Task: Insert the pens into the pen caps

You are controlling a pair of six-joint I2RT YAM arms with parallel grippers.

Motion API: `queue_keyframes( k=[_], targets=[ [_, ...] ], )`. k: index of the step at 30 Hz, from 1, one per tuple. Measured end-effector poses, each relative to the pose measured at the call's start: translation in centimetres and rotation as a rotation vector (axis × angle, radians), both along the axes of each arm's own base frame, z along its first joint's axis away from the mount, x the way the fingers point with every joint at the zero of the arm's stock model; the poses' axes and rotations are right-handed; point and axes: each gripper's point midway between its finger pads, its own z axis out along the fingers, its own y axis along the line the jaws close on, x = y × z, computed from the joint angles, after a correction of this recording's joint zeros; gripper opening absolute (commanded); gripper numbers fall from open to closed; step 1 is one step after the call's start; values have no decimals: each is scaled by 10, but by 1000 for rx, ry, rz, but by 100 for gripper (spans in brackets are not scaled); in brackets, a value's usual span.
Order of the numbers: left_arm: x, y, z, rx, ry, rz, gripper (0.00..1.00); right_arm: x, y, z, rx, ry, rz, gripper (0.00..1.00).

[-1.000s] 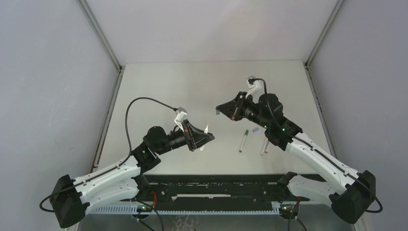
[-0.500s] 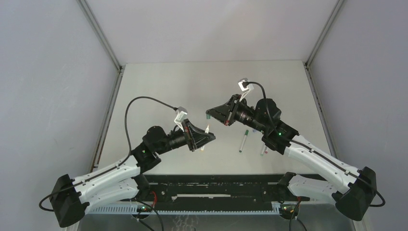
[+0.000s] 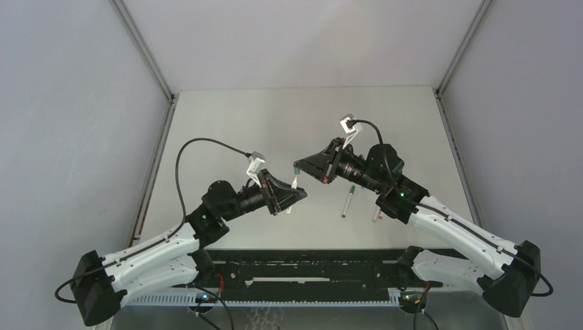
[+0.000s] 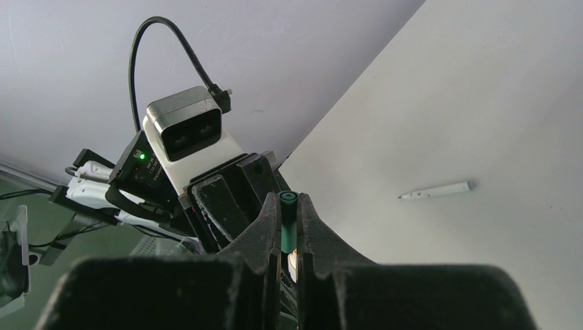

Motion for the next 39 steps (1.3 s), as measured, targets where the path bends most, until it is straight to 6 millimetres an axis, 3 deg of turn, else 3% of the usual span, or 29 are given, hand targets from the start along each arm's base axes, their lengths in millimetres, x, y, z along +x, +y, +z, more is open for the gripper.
queue_keyframes(
  k=[39],
  targets=[
    [-4,5,14,-37,-23,9,0,-16,8,4,95,-98,-27,0]
  ],
)
